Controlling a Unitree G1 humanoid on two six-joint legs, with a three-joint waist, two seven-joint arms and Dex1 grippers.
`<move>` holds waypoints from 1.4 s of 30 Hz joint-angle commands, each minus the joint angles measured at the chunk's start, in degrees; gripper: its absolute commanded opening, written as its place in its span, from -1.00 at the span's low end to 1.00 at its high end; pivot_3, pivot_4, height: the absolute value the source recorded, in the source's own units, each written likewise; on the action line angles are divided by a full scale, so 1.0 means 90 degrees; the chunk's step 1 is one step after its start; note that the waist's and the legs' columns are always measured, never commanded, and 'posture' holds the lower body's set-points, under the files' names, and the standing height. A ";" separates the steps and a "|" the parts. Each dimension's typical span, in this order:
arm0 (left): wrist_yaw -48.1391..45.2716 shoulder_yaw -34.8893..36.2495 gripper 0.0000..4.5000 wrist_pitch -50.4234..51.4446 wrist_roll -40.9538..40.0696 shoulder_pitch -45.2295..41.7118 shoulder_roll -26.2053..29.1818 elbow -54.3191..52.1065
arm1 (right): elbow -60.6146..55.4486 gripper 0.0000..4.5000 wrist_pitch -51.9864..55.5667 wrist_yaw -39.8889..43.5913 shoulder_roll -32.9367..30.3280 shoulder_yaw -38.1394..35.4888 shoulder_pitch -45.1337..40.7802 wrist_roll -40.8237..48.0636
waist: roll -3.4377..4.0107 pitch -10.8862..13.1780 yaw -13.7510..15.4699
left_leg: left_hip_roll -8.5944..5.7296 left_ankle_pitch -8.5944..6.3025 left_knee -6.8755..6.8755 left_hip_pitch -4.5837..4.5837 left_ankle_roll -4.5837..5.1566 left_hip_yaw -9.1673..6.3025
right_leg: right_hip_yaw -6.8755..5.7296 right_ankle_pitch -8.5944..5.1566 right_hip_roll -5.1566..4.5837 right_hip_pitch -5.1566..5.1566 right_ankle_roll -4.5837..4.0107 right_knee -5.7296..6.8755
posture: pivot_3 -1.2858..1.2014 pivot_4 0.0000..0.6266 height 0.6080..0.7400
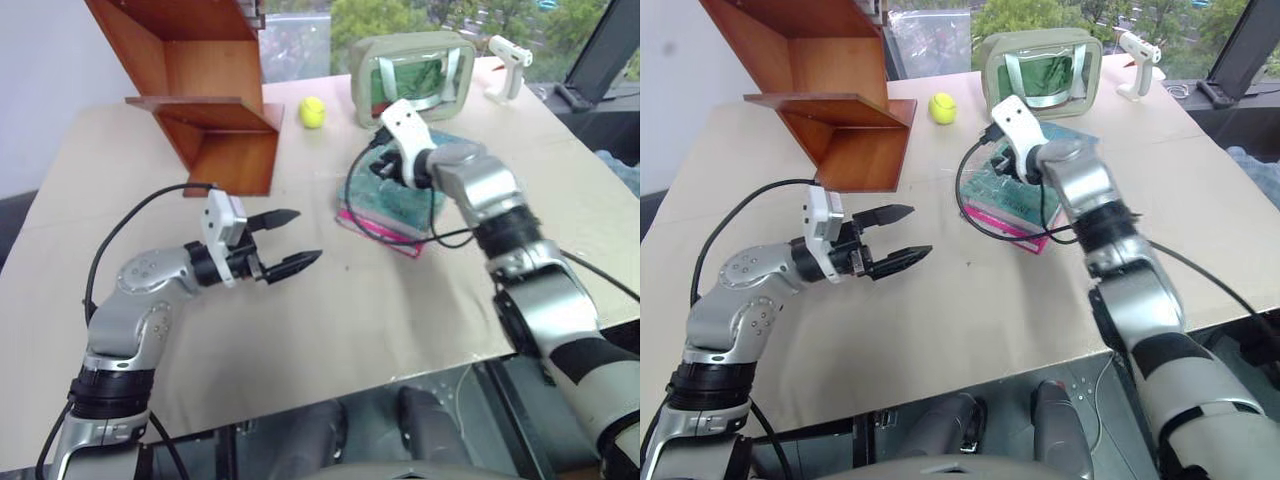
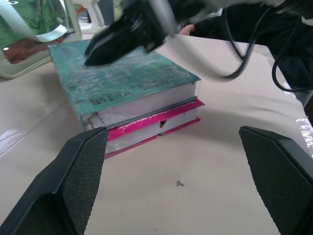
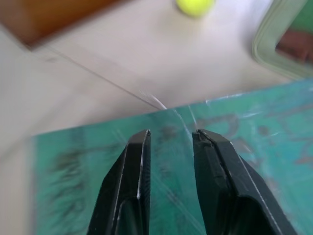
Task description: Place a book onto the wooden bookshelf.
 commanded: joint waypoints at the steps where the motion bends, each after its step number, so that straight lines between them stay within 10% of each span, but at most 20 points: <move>1: 0.0095 0.0258 1.00 -0.0149 0.0007 0.0166 0.0079 -0.0304 | 0.1174 -0.39 -0.0705 0.0074 0.0049 -0.0017 -0.0250 -0.0268 | 0.0001 0.0000 0.0002 | -0.0001 0.0000 0.0000 -0.0003 0.0000 -0.0004 | -0.0004 0.0000 0.0000 0.0000 -0.0001 -0.0006 | 0.03 -0.52 1.00; 10: 0.0200 0.0407 1.00 -0.0199 -0.0033 0.0471 0.0089 -0.0465 | -0.1278 -0.39 0.0216 0.3266 -0.0851 0.1140 0.1571 -0.0419 | 0.0012 -0.0052 0.0000 | 0.0001 -0.0003 -0.0002 0.0023 0.0003 -0.0004 | -0.0019 -0.0001 0.0000 0.0027 0.0000 -0.0010 | 0.03 -0.52 1.00; 25: 0.0103 0.0023 1.00 0.0186 -0.0098 -0.0263 0.0007 0.0075 | -0.5690 -0.39 0.0931 0.2349 -0.1126 -0.0933 0.2456 0.1078 | 0.0020 -0.0074 0.0012 | -0.0001 0.0004 0.0003 0.0003 -0.0008 -0.0009 | -0.0021 0.0008 -0.0004 -0.0001 -0.0012 0.0009 | 0.03 -0.52 1.00; 33: 0.0210 -0.0148 1.00 0.1113 -0.0339 -0.0821 -0.0171 0.0480 | -0.9644 0.98 0.3090 0.2121 -0.2209 -0.2098 0.4213 0.2697 | 0.0016 -0.0073 0.0182 | 0.0000 0.0000 0.0001 -0.0009 -0.0002 -0.0019 | -0.0036 0.0007 -0.0005 0.0005 -0.0012 -0.0020 | 0.03 -0.52 1.00; 42: 0.0720 -0.0359 1.00 0.4805 -0.1108 -0.2771 -0.0463 0.2665 | -1.2073 0.98 0.3080 0.1202 -0.3265 -0.4012 0.7027 0.4702 | -0.0002 -0.0062 0.0285 | -0.0001 0.0000 0.0010 0.0001 0.0000 -0.0033 | -0.0060 0.0006 -0.0006 0.0029 -0.0007 -0.0008 | 0.03 -0.52 1.00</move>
